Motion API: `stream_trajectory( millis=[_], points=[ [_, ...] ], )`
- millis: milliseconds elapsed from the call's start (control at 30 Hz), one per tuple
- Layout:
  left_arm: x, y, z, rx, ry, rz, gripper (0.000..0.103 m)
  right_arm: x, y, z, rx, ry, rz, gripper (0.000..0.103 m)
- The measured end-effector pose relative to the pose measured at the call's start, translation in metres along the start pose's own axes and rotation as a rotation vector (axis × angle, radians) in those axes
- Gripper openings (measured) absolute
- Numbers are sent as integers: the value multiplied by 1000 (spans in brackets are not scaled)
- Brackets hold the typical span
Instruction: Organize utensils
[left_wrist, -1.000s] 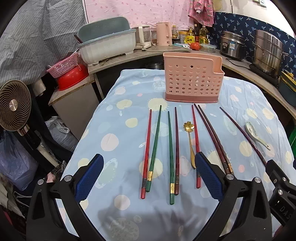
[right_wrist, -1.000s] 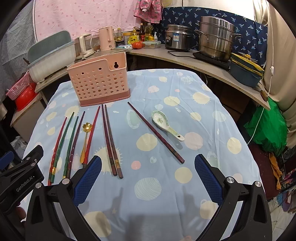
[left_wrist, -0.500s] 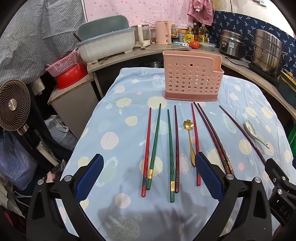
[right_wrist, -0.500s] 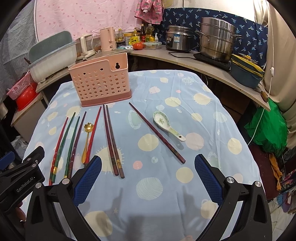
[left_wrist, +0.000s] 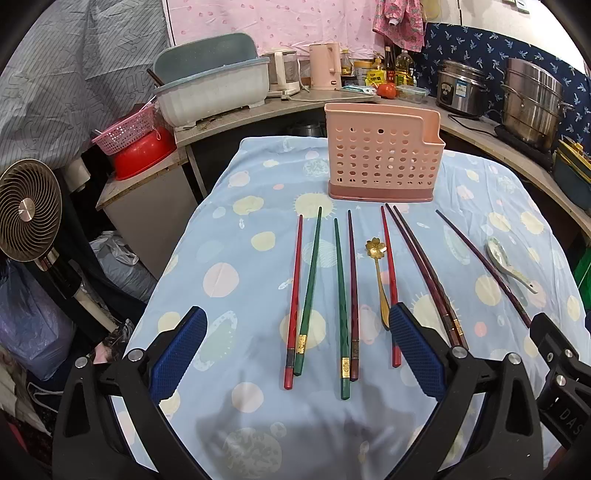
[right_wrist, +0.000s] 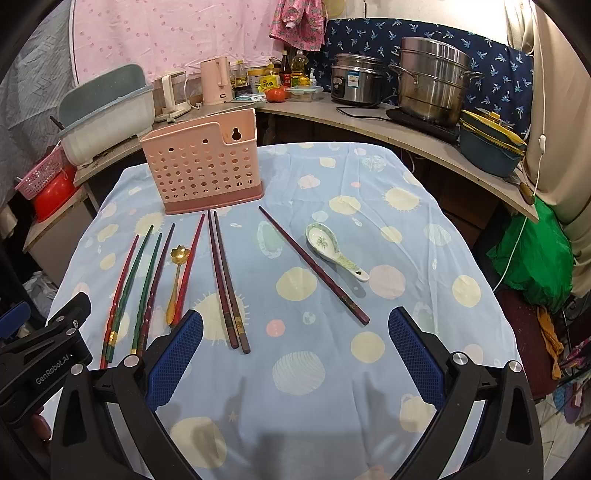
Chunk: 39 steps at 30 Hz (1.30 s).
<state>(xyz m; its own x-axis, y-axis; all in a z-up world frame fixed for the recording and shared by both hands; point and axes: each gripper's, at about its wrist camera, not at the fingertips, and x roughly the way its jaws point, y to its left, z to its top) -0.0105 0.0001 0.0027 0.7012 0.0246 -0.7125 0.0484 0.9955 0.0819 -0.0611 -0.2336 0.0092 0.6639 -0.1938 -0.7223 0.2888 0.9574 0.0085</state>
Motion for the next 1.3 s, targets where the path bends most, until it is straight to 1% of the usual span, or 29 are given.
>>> stream_trajectory(
  millis=[867,1300],
  points=[
    [-4,0,-2,-1,-4,-3,94,-4,-1,0,-2,-10,-1,96],
    [-5,1,-1,-1,4,-18,94,-5,0,-1,-1,-9,0,96]
  ],
)
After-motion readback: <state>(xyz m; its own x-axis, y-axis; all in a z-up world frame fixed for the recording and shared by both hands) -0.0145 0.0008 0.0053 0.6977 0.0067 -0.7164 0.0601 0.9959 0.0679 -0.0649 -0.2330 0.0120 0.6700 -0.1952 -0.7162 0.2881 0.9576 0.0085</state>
